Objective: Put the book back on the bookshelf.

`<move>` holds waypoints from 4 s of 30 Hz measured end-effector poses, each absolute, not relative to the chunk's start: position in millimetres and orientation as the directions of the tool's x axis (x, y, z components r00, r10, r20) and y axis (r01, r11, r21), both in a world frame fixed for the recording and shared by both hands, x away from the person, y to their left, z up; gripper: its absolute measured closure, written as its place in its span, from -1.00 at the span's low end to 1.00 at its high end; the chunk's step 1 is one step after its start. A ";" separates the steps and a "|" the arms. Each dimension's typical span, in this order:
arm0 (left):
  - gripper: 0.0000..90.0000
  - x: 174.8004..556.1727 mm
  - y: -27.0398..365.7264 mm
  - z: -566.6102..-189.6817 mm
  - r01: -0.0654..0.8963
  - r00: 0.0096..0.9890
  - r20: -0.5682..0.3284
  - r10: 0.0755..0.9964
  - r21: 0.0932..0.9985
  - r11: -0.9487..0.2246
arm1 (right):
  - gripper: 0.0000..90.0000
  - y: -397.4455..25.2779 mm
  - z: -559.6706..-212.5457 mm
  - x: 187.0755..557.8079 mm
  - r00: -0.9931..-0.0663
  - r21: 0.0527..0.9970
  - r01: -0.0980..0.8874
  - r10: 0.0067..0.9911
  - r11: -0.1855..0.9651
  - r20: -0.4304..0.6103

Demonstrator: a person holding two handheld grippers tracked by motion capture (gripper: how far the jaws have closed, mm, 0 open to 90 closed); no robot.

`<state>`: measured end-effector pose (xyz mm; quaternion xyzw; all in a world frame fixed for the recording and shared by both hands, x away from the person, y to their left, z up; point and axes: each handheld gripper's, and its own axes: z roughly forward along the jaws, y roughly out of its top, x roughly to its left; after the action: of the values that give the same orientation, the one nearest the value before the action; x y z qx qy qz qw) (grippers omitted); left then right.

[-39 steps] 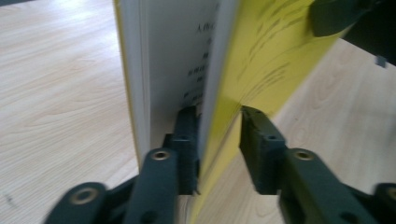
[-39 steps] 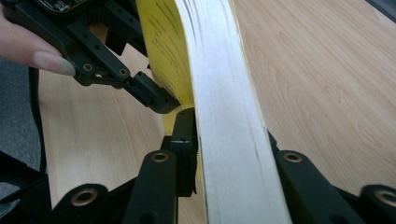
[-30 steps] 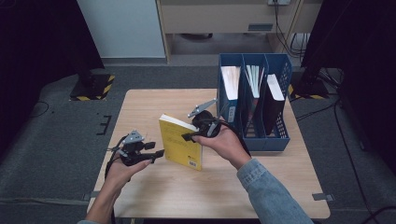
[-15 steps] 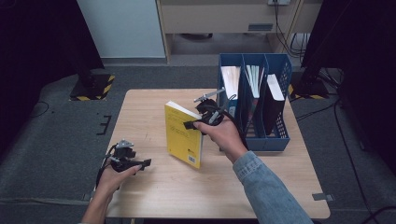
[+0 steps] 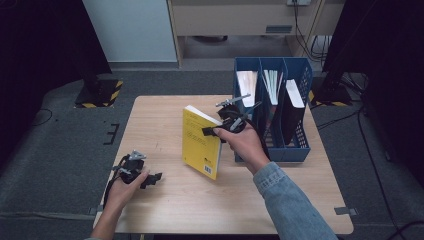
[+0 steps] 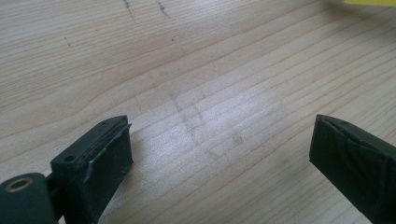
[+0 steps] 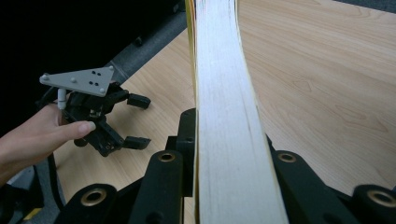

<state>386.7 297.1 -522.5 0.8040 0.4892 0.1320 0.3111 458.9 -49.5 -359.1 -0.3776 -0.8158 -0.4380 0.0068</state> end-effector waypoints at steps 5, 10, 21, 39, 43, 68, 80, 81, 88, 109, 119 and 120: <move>-0.89 385.2 296.2 -522.2 0.709 0.483 -0.084 0.872 0.622 -0.332 | 0.65 -54.9 -360.4 457.6 -0.708 0.713 0.625 0.616 0.318 0.346; -0.90 384.8 296.4 -523.1 0.713 0.480 -0.086 0.873 0.618 -0.331 | 0.65 -58.6 -360.3 453.2 -0.709 0.715 0.624 0.613 0.316 0.348; -0.96 379.1 289.7 -526.3 0.691 0.503 0.000 0.865 0.601 -0.402 | 0.65 -79.2 -356.4 432.7 -0.698 0.738 0.624 0.608 0.257 0.379; -1.00 374.7 288.8 -529.6 0.674 0.499 0.001 0.867 0.628 -0.389 | 0.65 -120.8 -360.4 413.2 -0.678 0.748 0.632 0.612 0.203 0.406; -1.00 374.5 288.6 -529.6 0.675 0.497 0.002 0.868 0.628 -0.388 | 0.65 -126.5 -362.3 412.4 -0.676 0.750 0.631 0.615 0.198 0.407; -1.00 373.9 287.9 -529.8 0.674 0.497 0.001 0.868 0.630 -0.386 | 0.65 -170.3 -359.9 396.3 -0.646 0.760 0.631 0.648 0.156 0.404; -1.00 373.7 287.1 -530.0 0.672 0.499 0.000 0.866 0.632 -0.387 | 0.65 -195.3 -367.9 383.9 -0.617 0.752 0.646 0.668 0.128 0.417; -1.00 373.7 287.1 -529.9 0.672 0.499 0.000 0.866 0.631 -0.387 | 0.65 -200.6 -368.6 381.8 -0.610 0.751 0.648 0.675 0.124 0.415; -1.00 373.6 287.1 -530.1 0.671 0.499 0.000 0.866 0.633 -0.387 | 0.65 -218.4 -371.7 375.0 -0.588 0.752 0.652 0.690 0.095 0.423; -1.00 373.7 286.7 -530.0 0.671 0.500 0.001 0.866 0.632 -0.388 | 0.65 -246.6 -348.0 370.0 -0.554 0.761 0.648 0.705 0.031 0.444; -1.00 373.5 286.3 -529.8 0.671 0.503 0.001 0.864 0.630 -0.391 | 0.65 -268.2 -322.5 367.9 -0.528 0.782 0.623 0.731 -0.013 0.432; -1.00 373.6 286.2 -529.8 0.672 0.503 0.000 0.864 0.629 -0.391 | 0.65 -272.0 -321.0 368.7 -0.523 0.782 0.622 0.732 -0.022 0.437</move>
<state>373.6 286.2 -529.8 0.8172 0.4699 0.1666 0.2892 368.7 -272.0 -321.0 -0.4856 -0.6972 -0.5247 -0.0521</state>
